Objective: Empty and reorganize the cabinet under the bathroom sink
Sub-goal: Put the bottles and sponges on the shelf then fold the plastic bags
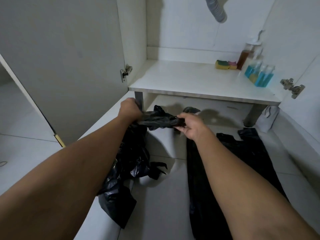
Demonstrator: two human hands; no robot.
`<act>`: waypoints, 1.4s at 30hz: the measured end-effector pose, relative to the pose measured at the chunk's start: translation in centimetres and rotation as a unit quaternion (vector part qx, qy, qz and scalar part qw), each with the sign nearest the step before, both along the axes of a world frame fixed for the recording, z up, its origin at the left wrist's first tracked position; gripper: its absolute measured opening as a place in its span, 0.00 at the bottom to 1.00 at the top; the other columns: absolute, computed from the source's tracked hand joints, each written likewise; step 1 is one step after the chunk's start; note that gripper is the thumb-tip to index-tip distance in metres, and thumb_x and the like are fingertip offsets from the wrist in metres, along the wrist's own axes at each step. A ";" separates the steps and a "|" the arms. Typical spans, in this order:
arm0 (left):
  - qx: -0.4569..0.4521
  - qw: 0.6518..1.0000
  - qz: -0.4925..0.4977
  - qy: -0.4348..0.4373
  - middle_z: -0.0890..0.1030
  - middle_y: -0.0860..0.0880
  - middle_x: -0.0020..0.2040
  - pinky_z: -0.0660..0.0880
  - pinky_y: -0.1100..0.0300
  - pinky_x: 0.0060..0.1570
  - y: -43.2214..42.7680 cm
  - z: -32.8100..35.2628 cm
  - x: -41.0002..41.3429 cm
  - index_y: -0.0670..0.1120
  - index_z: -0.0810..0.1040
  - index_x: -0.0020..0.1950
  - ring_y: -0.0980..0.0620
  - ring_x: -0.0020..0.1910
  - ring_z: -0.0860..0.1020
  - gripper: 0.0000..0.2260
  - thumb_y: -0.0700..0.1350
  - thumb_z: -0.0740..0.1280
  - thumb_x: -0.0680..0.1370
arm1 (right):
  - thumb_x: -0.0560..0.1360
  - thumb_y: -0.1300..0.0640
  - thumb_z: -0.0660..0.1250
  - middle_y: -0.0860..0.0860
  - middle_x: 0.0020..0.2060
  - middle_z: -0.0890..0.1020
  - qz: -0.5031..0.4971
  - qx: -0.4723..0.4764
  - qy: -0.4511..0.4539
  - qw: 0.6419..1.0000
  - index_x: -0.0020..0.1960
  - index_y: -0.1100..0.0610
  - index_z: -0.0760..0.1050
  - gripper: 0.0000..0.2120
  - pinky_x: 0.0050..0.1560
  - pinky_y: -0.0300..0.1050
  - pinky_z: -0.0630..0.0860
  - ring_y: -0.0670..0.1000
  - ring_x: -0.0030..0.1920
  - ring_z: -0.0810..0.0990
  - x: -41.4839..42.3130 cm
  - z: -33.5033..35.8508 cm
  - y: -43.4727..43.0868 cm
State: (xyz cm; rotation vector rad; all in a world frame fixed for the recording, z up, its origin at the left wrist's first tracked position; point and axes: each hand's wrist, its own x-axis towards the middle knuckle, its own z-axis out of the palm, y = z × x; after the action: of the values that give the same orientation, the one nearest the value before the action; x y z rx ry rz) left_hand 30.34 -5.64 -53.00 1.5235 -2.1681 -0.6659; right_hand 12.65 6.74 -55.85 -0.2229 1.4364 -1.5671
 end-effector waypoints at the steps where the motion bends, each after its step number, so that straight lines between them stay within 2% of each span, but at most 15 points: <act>1: -0.017 0.999 0.017 0.041 0.80 0.42 0.52 0.73 0.58 0.52 0.0 0.2 -0.1 0.41 0.79 0.59 0.45 0.53 0.77 0.16 0.36 0.71 0.72 | 0.74 0.68 0.67 0.60 0.46 0.81 -0.013 -0.004 -0.021 1.000 0.50 0.63 0.74 0.06 0.34 0.53 0.81 0.56 0.44 0.82 -0.2 0.4 0.1; 3: -0.047 0.994 0.034 0.097 0.78 0.44 0.50 0.71 0.61 0.49 0.2 0.4 -0.2 0.43 0.78 0.59 0.48 0.49 0.76 0.16 0.35 0.70 0.72 | 0.74 0.65 0.68 0.58 0.43 0.80 -0.018 -0.015 -0.055 0.998 0.45 0.61 0.75 0.02 0.34 0.54 0.79 0.56 0.42 0.81 -0.5 1.0 0.6; 6: -0.065 0.990 0.039 0.121 0.79 0.46 0.49 0.71 0.62 0.49 0.1 -0.2 -0.4 0.43 0.79 0.58 0.48 0.49 0.77 0.14 0.35 0.69 0.73 | 0.75 0.63 0.67 0.56 0.45 0.81 -0.015 -0.035 -0.068 0.997 0.46 0.58 0.75 0.01 0.47 0.59 0.79 0.54 0.44 0.81 -1.6 1.4 1.5; 9: -0.058 0.988 0.053 0.137 0.80 0.43 0.54 0.73 0.61 0.51 -0.2 -1.1 -1.1 0.43 0.79 0.57 0.45 0.54 0.78 0.14 0.35 0.68 0.72 | 0.75 0.61 0.65 0.52 0.47 0.81 -0.018 -0.022 -0.049 0.998 0.52 0.56 0.74 0.07 0.49 0.58 0.75 0.51 0.47 0.80 -2.7 2.3 1.7; 13: -0.060 0.982 0.043 0.174 0.78 0.41 0.57 0.72 0.62 0.52 0.6 -1.5 -3.6 0.43 0.79 0.58 0.45 0.55 0.78 0.14 0.34 0.66 0.74 | 0.73 0.64 0.60 0.55 0.45 0.82 -0.047 -0.070 -0.032 0.996 0.56 0.58 0.73 0.12 0.56 0.63 0.75 0.55 0.47 0.81 -4.9 4.9 2.6; 15: -0.081 0.973 0.032 0.212 0.77 0.42 0.59 0.69 0.67 0.51 1.8 -0.9 -5.7 0.42 0.79 0.58 0.49 0.53 0.77 0.13 0.33 0.65 0.75 | 0.73 0.67 0.59 0.58 0.50 0.82 -0.068 -0.143 -0.050 0.986 0.58 0.61 0.72 0.15 0.57 0.58 0.78 0.57 0.52 0.82 -6.5 6.4 4.2; 18: -0.111 0.960 0.000 0.257 0.74 0.45 0.59 0.66 0.72 0.50 4.5 -0.2 -9.0 0.43 0.79 0.56 0.55 0.48 0.74 0.11 0.33 0.65 0.76 | 0.70 0.68 0.60 0.61 0.62 0.78 -0.095 -0.227 -0.061 0.967 0.62 0.63 0.72 0.20 0.65 0.56 0.73 0.59 0.63 0.78 -9.8 7.3 8.3; 21: -0.095 0.955 -0.062 0.273 0.73 0.46 0.58 0.66 0.72 0.52 7.4 -1.1 -12.2 0.43 0.78 0.55 0.53 0.51 0.75 0.12 0.31 0.65 0.76 | 0.68 0.63 0.66 0.57 0.62 0.79 -0.137 -0.235 -0.061 0.960 0.65 0.61 0.71 0.25 0.65 0.56 0.73 0.58 0.62 0.78 -12.9 6.6 13.6; 24: -0.070 0.959 -0.117 0.249 0.71 0.46 0.58 0.69 0.68 0.56 10.0 -3.3 -14.4 0.43 0.78 0.55 0.50 0.52 0.75 0.13 0.30 0.66 0.74 | 0.74 0.61 0.64 0.56 0.56 0.82 -0.195 -0.168 -0.055 0.965 0.65 0.60 0.72 0.20 0.58 0.54 0.78 0.56 0.60 0.80 -15.7 4.4 18.5; 26: -0.032 0.969 -0.146 0.199 0.70 0.45 0.60 0.69 0.68 0.55 11.2 -5.2 -15.3 0.43 0.78 0.58 0.50 0.50 0.74 0.16 0.30 0.66 0.73 | 0.75 0.64 0.59 0.55 0.54 0.81 -0.206 -0.070 -0.030 0.976 0.62 0.58 0.73 0.16 0.53 0.55 0.78 0.55 0.58 0.80 -16.6 2.2 21.4; 29: 0.068 0.981 -0.153 0.097 0.73 0.44 0.61 0.75 0.60 0.58 12.2 -8.9 -16.3 0.45 0.77 0.60 0.47 0.54 0.77 0.21 0.34 0.73 0.69 | 0.76 0.64 0.60 0.56 0.53 0.79 -0.144 0.114 0.000 0.983 0.51 0.57 0.73 0.06 0.47 0.60 0.78 0.55 0.49 0.80 -16.4 -1.3 25.9; 31: 0.138 0.979 -0.145 0.040 0.75 0.44 0.58 0.77 0.55 0.59 12.8 -11.2 -16.1 0.47 0.77 0.58 0.45 0.57 0.76 0.22 0.41 0.77 0.66 | 0.76 0.59 0.65 0.56 0.53 0.79 -0.080 0.212 -0.002 0.974 0.48 0.57 0.73 0.02 0.52 0.63 0.77 0.56 0.48 0.79 -15.6 -3.1 28.5; 34: 0.185 0.971 -0.145 -0.032 0.76 0.44 0.58 0.75 0.51 0.62 14.1 -13.5 -15.0 0.45 0.77 0.57 0.43 0.61 0.73 0.22 0.45 0.79 0.67 | 0.73 0.47 0.71 0.55 0.47 0.80 -0.071 0.288 -0.011 0.955 0.49 0.57 0.76 0.14 0.53 0.61 0.77 0.57 0.48 0.79 -15.2 -5.3 30.4; 38: 0.201 0.970 -0.126 -0.046 0.78 0.43 0.59 0.76 0.51 0.61 15.0 -15.7 -14.0 0.42 0.80 0.56 0.41 0.60 0.77 0.18 0.41 0.77 0.69 | 0.78 0.56 0.66 0.54 0.40 0.77 -0.111 0.356 0.019 0.928 0.49 0.59 0.73 0.06 0.50 0.54 0.76 0.54 0.38 0.76 -15.6 -7.4 30.6; 42: 0.286 0.953 -0.104 -0.009 0.81 0.39 0.55 0.80 0.51 0.52 15.5 -16.0 -14.0 0.39 0.82 0.52 0.44 0.48 0.80 0.13 0.34 0.75 0.68 | 0.75 0.57 0.66 0.53 0.35 0.78 0.014 0.451 0.088 0.888 0.44 0.58 0.75 0.04 0.41 0.48 0.77 0.51 0.34 0.77 -16.5 -7.3 32.0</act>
State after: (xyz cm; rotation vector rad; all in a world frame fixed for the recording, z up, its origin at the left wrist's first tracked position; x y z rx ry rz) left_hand 16.32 9.83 -69.03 1.5634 -2.2866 -1.4578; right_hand -3.89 38.76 -63.12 0.1780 2.1358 -0.7255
